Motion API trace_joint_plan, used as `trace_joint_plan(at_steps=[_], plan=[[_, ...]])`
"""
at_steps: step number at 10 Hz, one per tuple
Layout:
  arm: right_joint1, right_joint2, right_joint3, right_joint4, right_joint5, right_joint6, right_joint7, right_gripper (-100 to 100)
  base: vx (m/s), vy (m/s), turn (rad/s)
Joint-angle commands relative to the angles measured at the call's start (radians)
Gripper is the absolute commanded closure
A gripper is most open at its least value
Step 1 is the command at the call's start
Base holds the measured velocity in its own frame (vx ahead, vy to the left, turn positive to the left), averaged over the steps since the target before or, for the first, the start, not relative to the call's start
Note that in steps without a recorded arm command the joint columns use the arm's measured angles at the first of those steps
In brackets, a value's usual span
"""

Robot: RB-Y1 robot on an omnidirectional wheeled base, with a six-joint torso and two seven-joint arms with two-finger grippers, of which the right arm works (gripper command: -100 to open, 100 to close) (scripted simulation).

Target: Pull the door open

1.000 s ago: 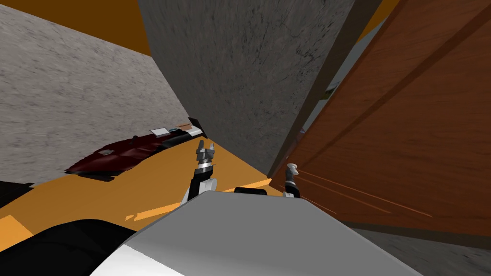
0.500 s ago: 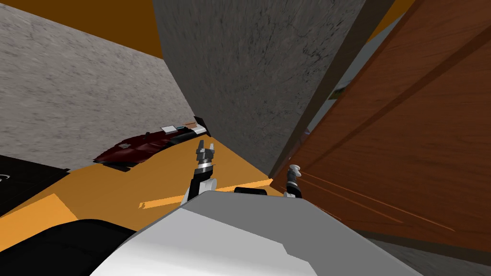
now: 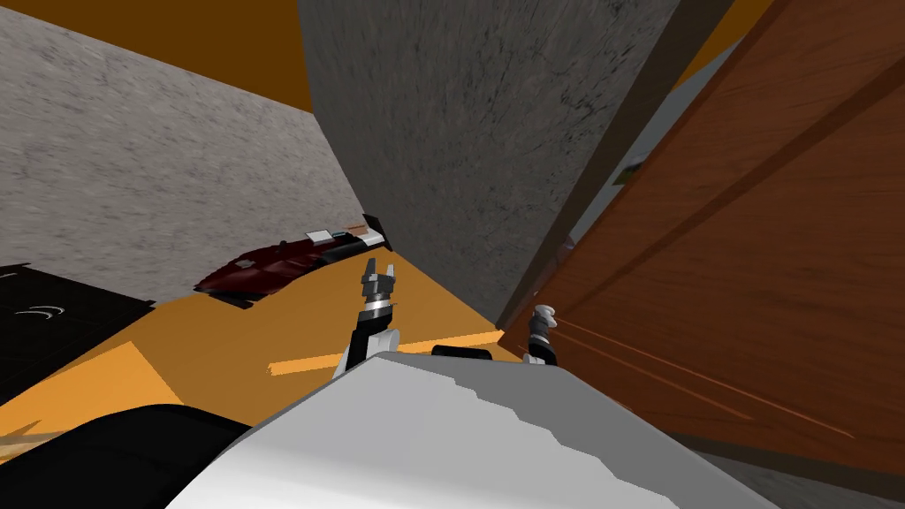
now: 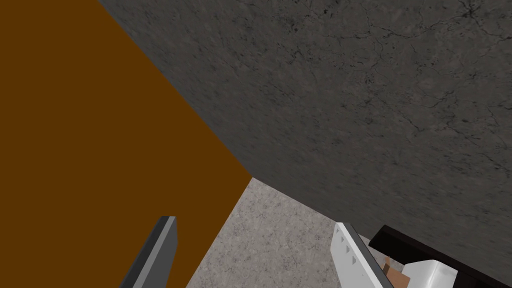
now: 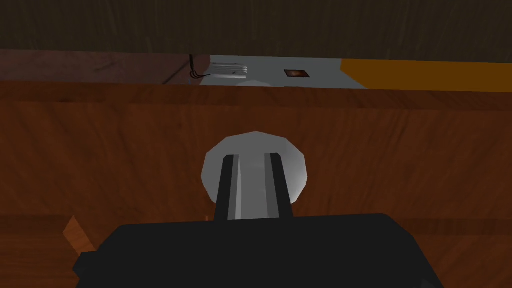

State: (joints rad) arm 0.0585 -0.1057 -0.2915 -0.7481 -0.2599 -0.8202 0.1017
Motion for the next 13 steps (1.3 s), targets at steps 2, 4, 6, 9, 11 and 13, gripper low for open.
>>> trace_joint_plan(at_steps=[2, 4, 6, 9, 11, 13], plan=[[0.009, -0.021, -0.009, 0.011, -0.037, 0.003, -0.068, 100, -0.04, -0.005, 0.084], [0.012, -0.024, -0.006, 0.008, -0.058, 0.001, -0.112, 100, -0.034, -0.007, 0.069], [0.014, -0.027, -0.003, 0.005, -0.079, 0.0, -0.154, 100, -0.057, -0.013, 0.099], [0.019, -0.033, 0.002, -0.001, -0.121, -0.004, -0.225, 100, -0.032, 0.005, 0.072], [0.019, -0.033, 0.002, -0.001, -0.121, -0.004, -0.237, 100, -0.021, -0.01, 0.023], [0.021, -0.036, 0.004, -0.004, -0.141, -0.005, -0.278, 100, -0.022, -0.001, 0.052]])
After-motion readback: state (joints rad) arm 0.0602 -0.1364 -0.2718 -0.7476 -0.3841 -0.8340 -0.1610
